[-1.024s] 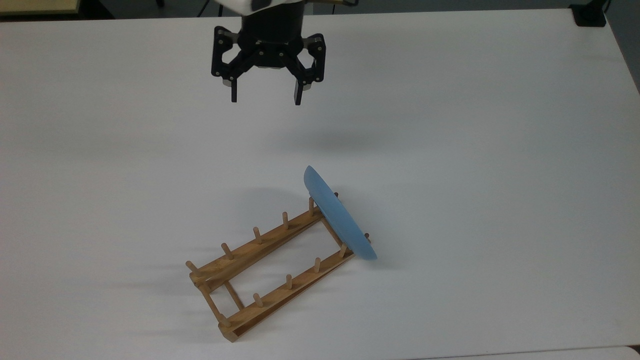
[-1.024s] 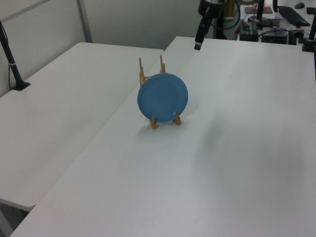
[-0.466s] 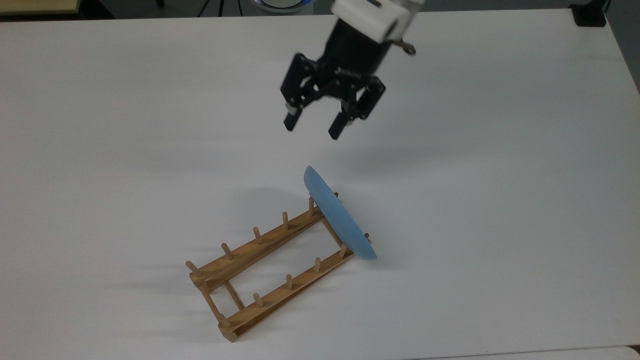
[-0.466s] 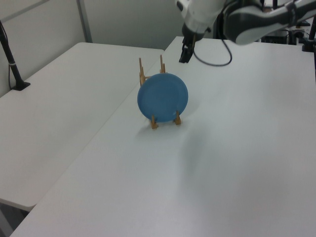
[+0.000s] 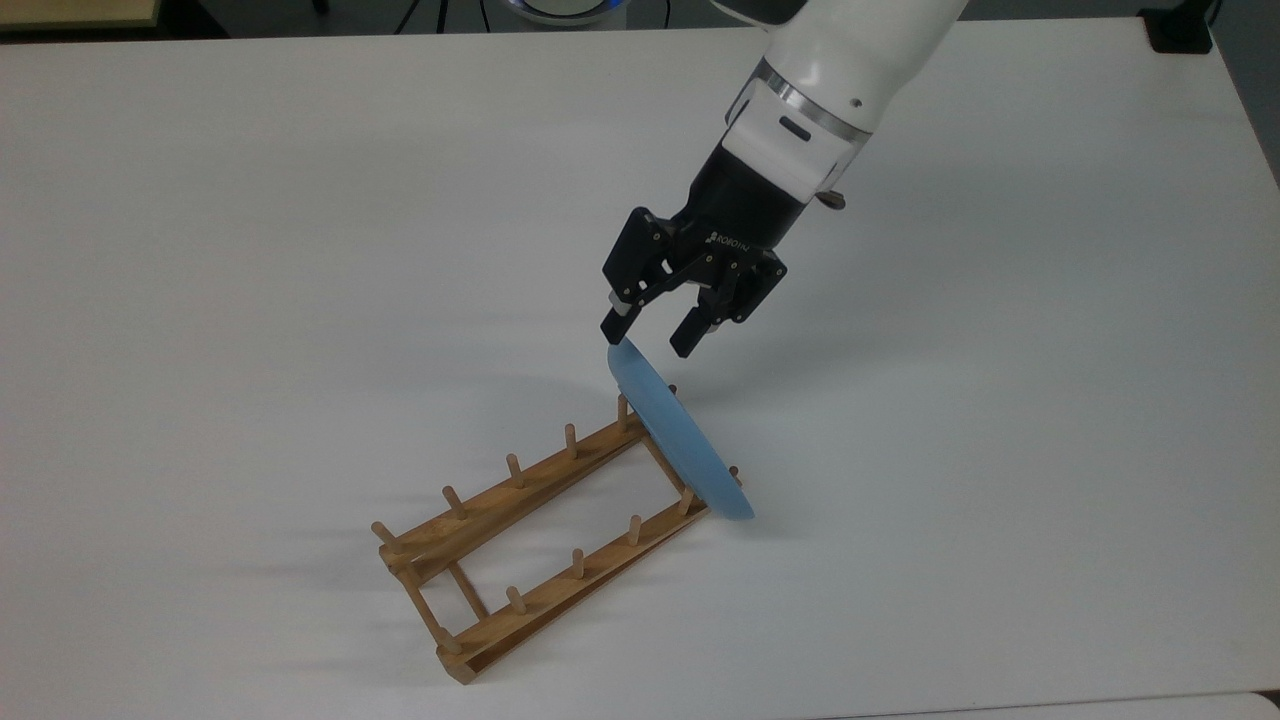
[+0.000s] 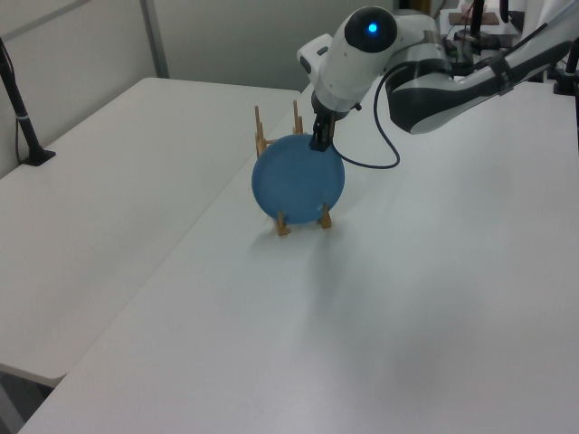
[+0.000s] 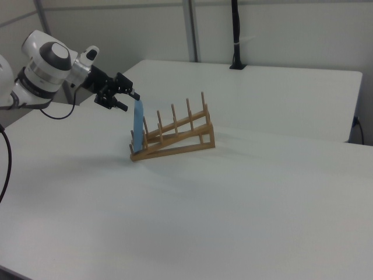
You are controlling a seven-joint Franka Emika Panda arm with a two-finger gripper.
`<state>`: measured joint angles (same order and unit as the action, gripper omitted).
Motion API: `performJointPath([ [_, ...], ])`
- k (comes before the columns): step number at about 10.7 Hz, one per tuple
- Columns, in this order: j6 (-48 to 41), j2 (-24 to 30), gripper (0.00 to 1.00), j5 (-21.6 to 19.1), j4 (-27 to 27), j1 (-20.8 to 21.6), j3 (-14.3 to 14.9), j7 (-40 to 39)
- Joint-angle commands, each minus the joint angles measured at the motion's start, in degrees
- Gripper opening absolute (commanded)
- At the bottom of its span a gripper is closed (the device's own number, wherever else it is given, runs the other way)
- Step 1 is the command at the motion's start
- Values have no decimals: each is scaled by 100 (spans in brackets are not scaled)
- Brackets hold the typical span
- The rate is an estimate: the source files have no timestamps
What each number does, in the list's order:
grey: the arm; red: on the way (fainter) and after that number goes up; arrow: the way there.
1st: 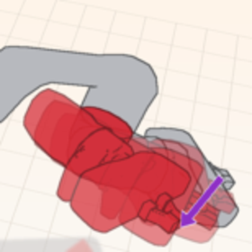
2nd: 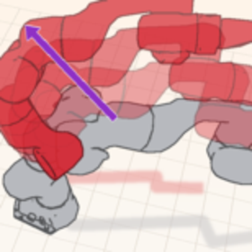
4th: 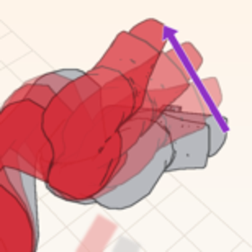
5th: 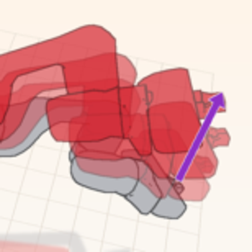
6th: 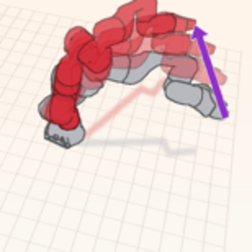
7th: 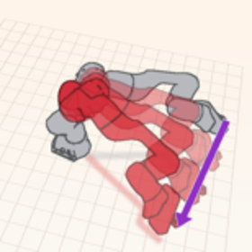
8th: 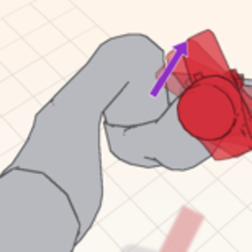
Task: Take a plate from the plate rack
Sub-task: 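Lower the gripper onto the plate's upper rim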
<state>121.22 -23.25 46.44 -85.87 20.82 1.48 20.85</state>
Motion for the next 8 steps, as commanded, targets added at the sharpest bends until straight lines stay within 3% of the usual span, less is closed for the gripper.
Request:
performJointPath([
  [1, 147, -477, 73, 540, 386, 264, 282, 751],
  [5, 191, -566, 55, 884, 378, 309, 309, 886],
  [7, 200, -593, 36, 1051, 369, 309, 318, 877],
  [8, 200, -593, 33, 1112, 369, 309, 318, 868],
])
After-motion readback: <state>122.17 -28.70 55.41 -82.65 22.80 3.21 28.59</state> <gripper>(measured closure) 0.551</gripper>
